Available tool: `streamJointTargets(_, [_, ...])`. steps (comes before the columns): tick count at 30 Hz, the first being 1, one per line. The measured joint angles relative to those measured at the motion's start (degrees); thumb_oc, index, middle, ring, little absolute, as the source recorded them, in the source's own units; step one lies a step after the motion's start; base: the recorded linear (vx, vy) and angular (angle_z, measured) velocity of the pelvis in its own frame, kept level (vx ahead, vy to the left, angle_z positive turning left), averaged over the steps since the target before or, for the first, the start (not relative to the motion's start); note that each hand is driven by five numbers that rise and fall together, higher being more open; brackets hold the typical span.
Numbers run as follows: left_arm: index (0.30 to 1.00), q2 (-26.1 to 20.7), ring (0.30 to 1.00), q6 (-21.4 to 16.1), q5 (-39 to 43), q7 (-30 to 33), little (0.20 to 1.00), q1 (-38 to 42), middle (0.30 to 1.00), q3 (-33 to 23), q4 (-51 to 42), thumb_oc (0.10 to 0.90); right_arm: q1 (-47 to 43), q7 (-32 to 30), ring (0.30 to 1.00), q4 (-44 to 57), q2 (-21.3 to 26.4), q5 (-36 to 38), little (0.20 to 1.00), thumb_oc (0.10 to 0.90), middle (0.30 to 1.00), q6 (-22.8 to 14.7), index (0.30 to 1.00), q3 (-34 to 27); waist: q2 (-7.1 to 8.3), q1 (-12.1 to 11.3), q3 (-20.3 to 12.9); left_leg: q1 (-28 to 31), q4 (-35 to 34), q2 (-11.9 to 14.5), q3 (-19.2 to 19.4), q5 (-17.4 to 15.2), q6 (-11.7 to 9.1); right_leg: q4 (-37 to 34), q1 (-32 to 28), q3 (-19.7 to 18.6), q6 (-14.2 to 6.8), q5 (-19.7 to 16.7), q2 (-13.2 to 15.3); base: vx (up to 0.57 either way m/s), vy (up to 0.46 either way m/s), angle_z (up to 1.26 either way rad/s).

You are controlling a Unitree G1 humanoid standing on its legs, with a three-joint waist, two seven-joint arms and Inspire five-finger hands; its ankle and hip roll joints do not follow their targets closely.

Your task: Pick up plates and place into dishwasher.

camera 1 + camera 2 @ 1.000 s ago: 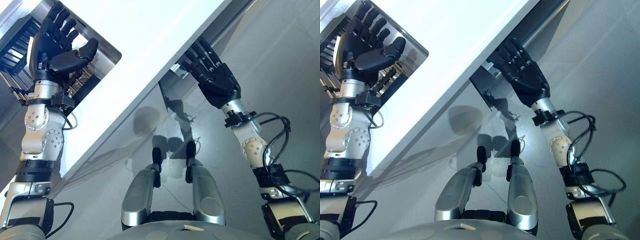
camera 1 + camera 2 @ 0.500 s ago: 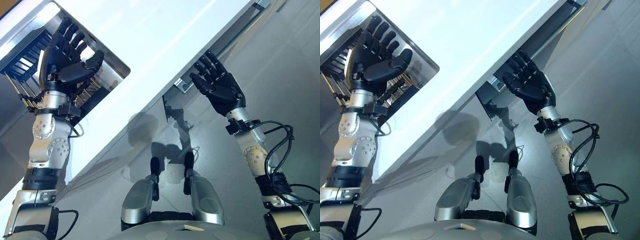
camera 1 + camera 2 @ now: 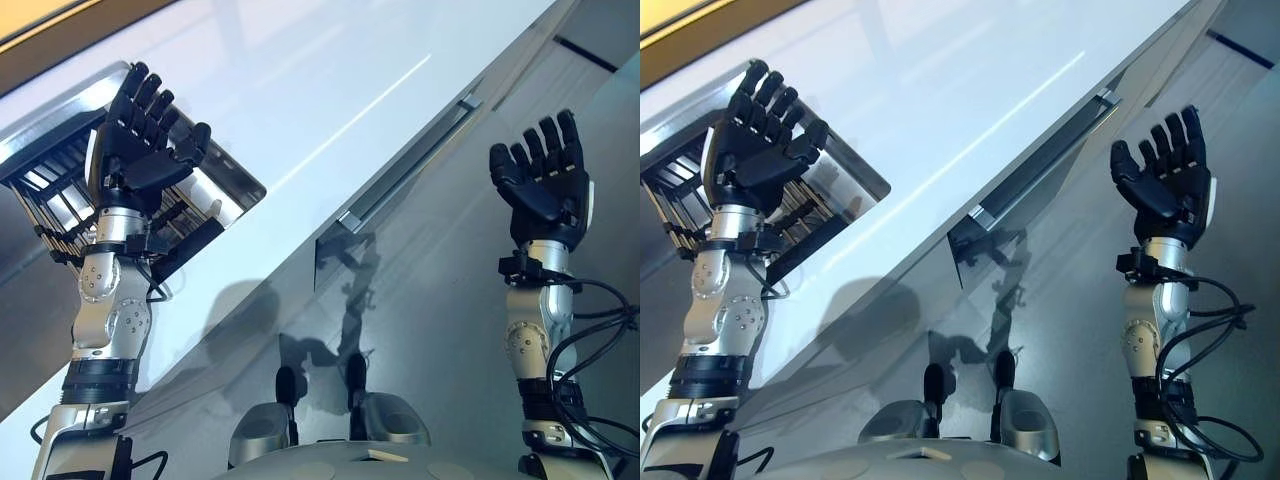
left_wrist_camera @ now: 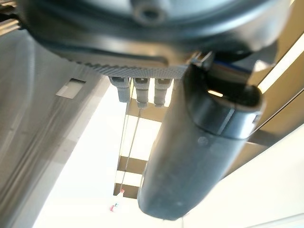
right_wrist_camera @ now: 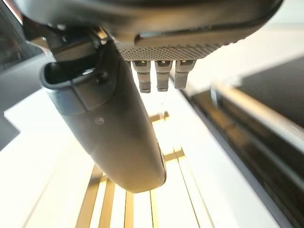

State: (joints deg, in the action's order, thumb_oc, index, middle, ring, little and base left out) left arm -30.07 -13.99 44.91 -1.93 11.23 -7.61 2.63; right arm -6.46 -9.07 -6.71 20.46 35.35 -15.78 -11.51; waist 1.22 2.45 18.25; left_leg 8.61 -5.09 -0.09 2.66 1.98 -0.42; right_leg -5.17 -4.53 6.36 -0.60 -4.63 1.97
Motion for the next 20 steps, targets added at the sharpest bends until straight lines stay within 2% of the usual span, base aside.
streamJointTargets(3, [0.9,0.64,0.9,-0.06,0.01,0.0,0.9,-2.38,0.9,-0.16,0.23,0.8,2.76,-3.81,0.9,-10.3,0.2,-7.65,0.9,0.8,0.9,6.33,0.9,-0.23,-0.2,0.48,-2.5,0.85,-0.04,0.16,0.26,-0.13,-0.17,-0.02,-0.72,-0.52,0.0,0.02,-0.25,-0.02,-0.008,-0.05])
streamJointTargets(5, [0.9,1.3,0.9,-0.1,0.01,-0.01,0.9,-3.04,0.9,-0.9,0.21,0.8,6.33,-4.54,0.9,-17.68,0.68,-11.99,0.9,0.8,0.9,13.28,0.9,0.2,-0.58,0.44,-3.85,0.96,-0.29,0.25,0.63,-0.25,-0.26,-0.03,-0.88,-0.78,-0.02,0.06,-0.3,-0.01,-0.021,-0.07])
streamJointTargets(7, [0.9,1.49,0.9,-0.1,0.0,0.09,0.9,-3.33,0.9,-2.21,0.21,0.8,8.96,-3.49,0.9,-23.03,0.69,-14.44,0.9,0.8,0.9,16.0,0.9,1.67,-1.0,0.7,-4.11,0.92,-0.29,0.51,0.75,-0.25,-0.25,-0.03,-0.94,-0.89,-0.22,0.2,-0.29,0.0,-0.034,-0.04])
streamJointTargets(10, [0.9,1.5,0.9,-0.04,0.01,0.2,0.9,-3.28,0.9,-2.86,0.21,0.8,12.19,-1.84,0.9,-30.4,0.25,-16.51,0.9,0.8,0.9,18.46,0.9,6.25,-1.37,0.97,-4.61,1.02,-0.3,0.77,0.51,-0.22,-0.28,-0.03,-1.17,-0.81,0.0,0.04,-0.24,0.01,-0.035,0.01])
streamJointTargets(14, [0.9,1.5,0.9,0.2,0.04,0.33,0.9,-3.23,0.9,-2.95,0.21,0.8,13.79,-1.75,0.9,-33.61,-1.54,-18.59,0.9,0.8,0.9,19.3,0.9,10.01,-1.57,1.15,-4.83,1.27,-0.29,0.86,0.0,-0.1,-0.42,-0.03,-1.54,-0.49,0.08,-0.02,-0.26,0.01,-0.025,0.04])
streamJointTargets(17, [0.9,1.51,0.9,0.45,0.05,0.31,0.9,-3.23,0.9,-2.88,0.22,0.8,12.87,-1.67,0.9,-37.42,-3.25,-18.51,0.9,0.8,0.9,19.07,0.9,10.34,-1.59,1.1,-6.23,1.27,-0.28,0.85,-0.45,-0.05,-0.42,-0.05,-1.81,0.27,0.08,0.0,-0.26,0.02,-0.014,0.12])
streamJointTargets(20, [0.9,1.51,0.9,0.46,0.06,0.3,0.9,-3.23,0.9,-2.92,0.21,0.8,11.25,0.95,0.9,-43.74,-3.41,-18.4,0.9,0.8,0.9,19.08,0.9,10.28,-1.84,0.53,-8.23,1.19,-0.29,0.74,-0.85,-0.02,-0.37,-0.06,-1.94,0.49,-0.05,0.12,-0.28,0.02,-0.012,0.08])
